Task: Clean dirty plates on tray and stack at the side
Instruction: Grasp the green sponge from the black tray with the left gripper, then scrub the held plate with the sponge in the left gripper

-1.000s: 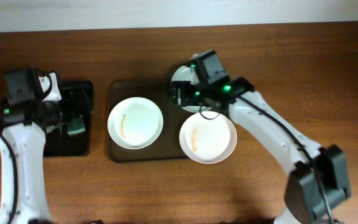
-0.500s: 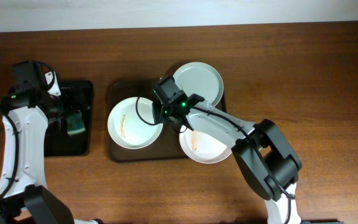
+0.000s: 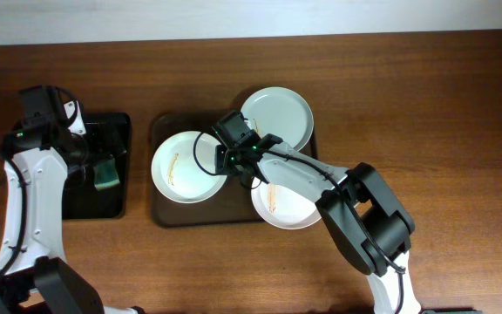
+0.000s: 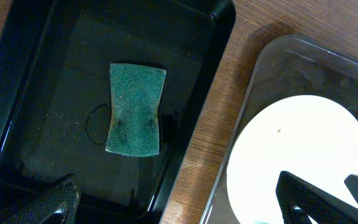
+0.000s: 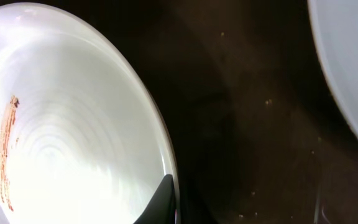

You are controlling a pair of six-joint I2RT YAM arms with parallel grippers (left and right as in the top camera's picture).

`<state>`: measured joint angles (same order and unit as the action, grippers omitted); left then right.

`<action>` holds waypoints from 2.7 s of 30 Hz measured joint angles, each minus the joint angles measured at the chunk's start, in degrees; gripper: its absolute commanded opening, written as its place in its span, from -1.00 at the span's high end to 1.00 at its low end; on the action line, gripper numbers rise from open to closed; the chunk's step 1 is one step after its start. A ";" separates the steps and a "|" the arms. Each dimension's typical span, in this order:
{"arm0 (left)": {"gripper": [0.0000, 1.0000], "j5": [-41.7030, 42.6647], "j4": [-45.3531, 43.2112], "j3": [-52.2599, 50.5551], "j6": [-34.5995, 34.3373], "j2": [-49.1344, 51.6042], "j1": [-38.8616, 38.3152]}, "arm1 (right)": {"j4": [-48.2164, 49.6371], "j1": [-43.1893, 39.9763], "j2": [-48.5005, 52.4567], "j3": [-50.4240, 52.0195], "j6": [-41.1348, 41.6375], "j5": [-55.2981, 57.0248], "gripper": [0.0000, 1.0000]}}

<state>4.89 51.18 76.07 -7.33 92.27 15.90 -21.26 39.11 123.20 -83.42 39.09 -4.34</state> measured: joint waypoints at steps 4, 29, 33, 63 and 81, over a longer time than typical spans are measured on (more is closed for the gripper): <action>-0.78 -0.04 -2.75 0.00 0.02 3.80 0.00 | -0.37 -0.02 0.00 -0.07 0.15 -0.20 0.92; 0.98 -9.88 -11.91 -0.07 0.26 21.55 0.04 | -0.52 -0.02 0.00 -0.15 0.15 -0.20 0.92; 0.99 -7.19 -10.29 1.44 0.24 21.66 0.26 | -0.48 -0.02 0.00 -0.15 0.13 -0.22 0.92; 0.99 2.38 -4.02 3.72 13.81 9.73 -16.52 | -1.03 -3.26 0.20 -0.15 0.13 -8.90 0.92; 0.99 -0.02 -13.84 -9.25 10.86 13.73 -21.97 | -0.96 -3.26 0.31 -0.15 -0.02 -9.73 0.91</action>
<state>4.86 37.34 66.83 3.53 106.00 -6.07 -22.22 35.86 123.50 -83.57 39.07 -14.06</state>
